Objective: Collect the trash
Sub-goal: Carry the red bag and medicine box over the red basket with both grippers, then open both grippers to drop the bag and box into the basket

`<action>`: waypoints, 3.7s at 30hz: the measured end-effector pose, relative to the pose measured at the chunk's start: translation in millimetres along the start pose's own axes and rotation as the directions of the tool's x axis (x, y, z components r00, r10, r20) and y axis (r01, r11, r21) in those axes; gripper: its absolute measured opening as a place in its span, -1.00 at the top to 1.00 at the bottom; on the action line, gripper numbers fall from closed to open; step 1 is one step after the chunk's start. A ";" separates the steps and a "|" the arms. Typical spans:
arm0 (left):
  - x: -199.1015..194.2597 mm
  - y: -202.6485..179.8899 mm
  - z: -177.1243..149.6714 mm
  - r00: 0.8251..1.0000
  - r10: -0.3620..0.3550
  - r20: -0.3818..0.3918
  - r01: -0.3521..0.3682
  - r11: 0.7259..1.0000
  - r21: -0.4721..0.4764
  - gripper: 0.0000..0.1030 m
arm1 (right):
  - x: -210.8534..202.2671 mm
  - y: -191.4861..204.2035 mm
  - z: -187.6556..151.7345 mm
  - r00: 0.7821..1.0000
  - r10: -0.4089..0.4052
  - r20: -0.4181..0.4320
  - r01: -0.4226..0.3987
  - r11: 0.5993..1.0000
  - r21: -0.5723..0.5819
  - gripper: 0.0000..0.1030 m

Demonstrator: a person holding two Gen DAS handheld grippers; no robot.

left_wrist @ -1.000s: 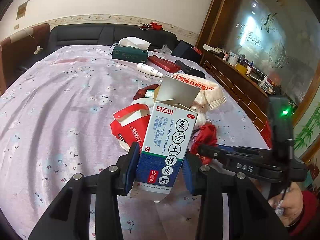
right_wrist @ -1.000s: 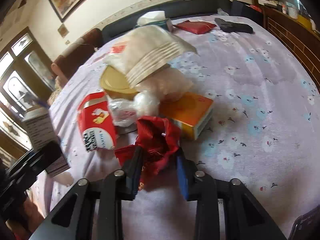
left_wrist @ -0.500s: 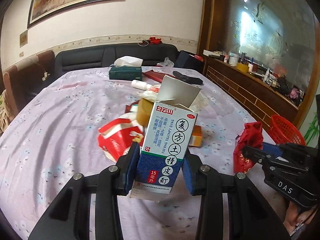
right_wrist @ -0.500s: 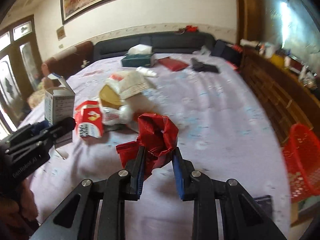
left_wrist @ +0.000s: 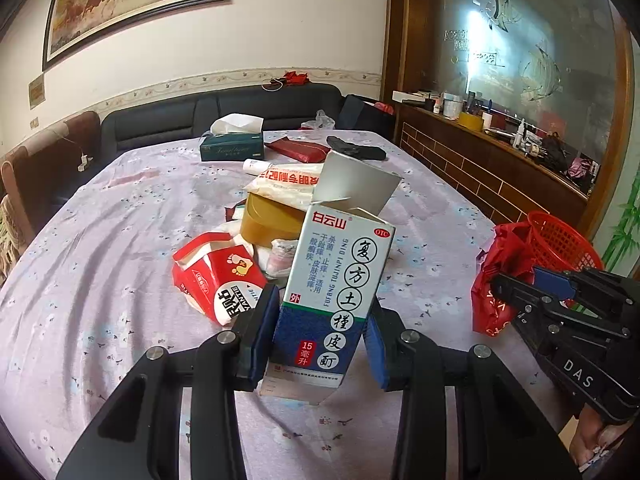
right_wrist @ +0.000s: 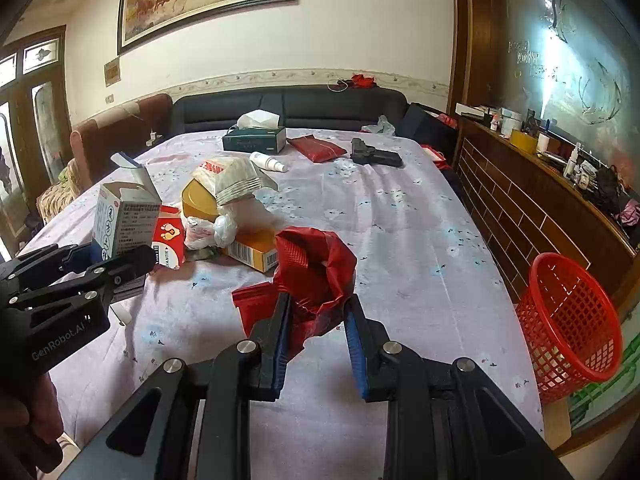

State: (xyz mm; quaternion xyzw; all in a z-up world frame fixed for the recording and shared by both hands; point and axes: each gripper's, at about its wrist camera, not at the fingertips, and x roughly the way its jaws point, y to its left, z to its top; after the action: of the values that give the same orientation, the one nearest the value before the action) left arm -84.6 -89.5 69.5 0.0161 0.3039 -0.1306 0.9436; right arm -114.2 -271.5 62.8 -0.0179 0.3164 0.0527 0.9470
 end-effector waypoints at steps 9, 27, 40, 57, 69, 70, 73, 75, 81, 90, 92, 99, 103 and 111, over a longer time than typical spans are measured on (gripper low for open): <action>0.0 -8.7 1.2 1.000 -0.020 -0.003 0.020 1.000 0.020 0.25 | -8.4 -5.6 -1.0 1.000 -0.022 0.018 0.022 1.000 0.007 0.45; -0.1 -15.4 5.3 0.999 -0.036 -0.010 0.037 0.998 0.041 0.25 | -19.1 -20.6 5.4 0.999 0.040 0.030 -0.041 0.998 0.052 0.45; 1.5 -27.1 12.1 0.997 -0.072 -0.014 0.073 0.995 0.062 0.25 | -34.4 -42.8 8.7 0.997 0.056 0.059 -0.061 0.993 0.102 0.45; 5.2 -75.9 41.6 0.984 -0.178 -0.020 0.179 0.973 0.148 0.25 | -67.0 -112.2 8.9 0.992 0.069 0.110 -0.093 0.968 0.232 0.45; 28.9 -191.7 73.4 0.907 -0.402 -0.123 0.420 0.877 0.232 0.25 | -114.7 -223.6 -8.4 0.979 -0.142 0.148 0.073 0.916 0.393 0.45; 33.2 -205.7 76.0 0.896 -0.423 -0.134 0.443 0.864 0.238 0.25 | -116.8 -232.8 -10.3 0.977 -0.160 0.144 0.089 0.910 0.404 0.45; 47.0 -236.8 81.6 0.869 -0.465 -0.168 0.494 0.836 0.240 0.25 | -118.3 -258.0 -16.6 0.973 -0.190 0.130 0.116 0.892 0.436 0.45; 56.8 -256.0 84.6 0.856 -0.481 -0.190 0.516 0.823 0.238 0.25 | -115.9 -275.0 -20.2 0.973 -0.197 0.116 0.123 0.880 0.459 0.45; 93.1 -307.2 88.9 0.809 -0.524 -0.267 0.579 0.790 0.204 0.25 | -99.8 -314.5 -27.7 0.977 -0.202 0.073 0.141 0.860 0.491 0.44; 141.9 -337.1 84.2 0.782 -0.521 -0.342 0.585 0.803 0.114 -0.37 | -60.9 -352.0 -35.5 0.985 -0.173 0.009 0.143 0.839 0.524 0.22; 141.8 -335.0 84.8 0.787 -0.519 -0.334 0.580 0.807 0.111 -0.38 | -55.6 -356.6 -38.5 0.987 -0.160 -0.005 0.138 0.831 0.539 0.14; 120.6 -309.3 94.6 0.805 -0.514 -0.298 0.567 0.813 0.129 -0.38 | -69.6 -353.6 -40.9 0.984 -0.176 0.026 0.135 0.835 0.533 0.12; 97.1 -279.6 97.3 0.842 -0.476 -0.252 0.522 0.837 0.163 -0.38 | -79.2 -343.4 -40.3 0.988 -0.145 0.048 0.098 0.844 0.528 0.09; 64.4 -195.9 97.8 0.901 -0.399 -0.171 0.421 0.900 0.116 -0.39 | -87.7 -305.4 -32.2 0.994 -0.066 0.089 0.015 0.877 0.481 -0.03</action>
State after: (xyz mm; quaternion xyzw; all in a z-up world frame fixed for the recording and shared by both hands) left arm -28.8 -304.6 121.7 0.0320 0.3565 -0.3477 0.8666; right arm -169.1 -585.0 89.9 0.2132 0.2698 -0.0464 0.9379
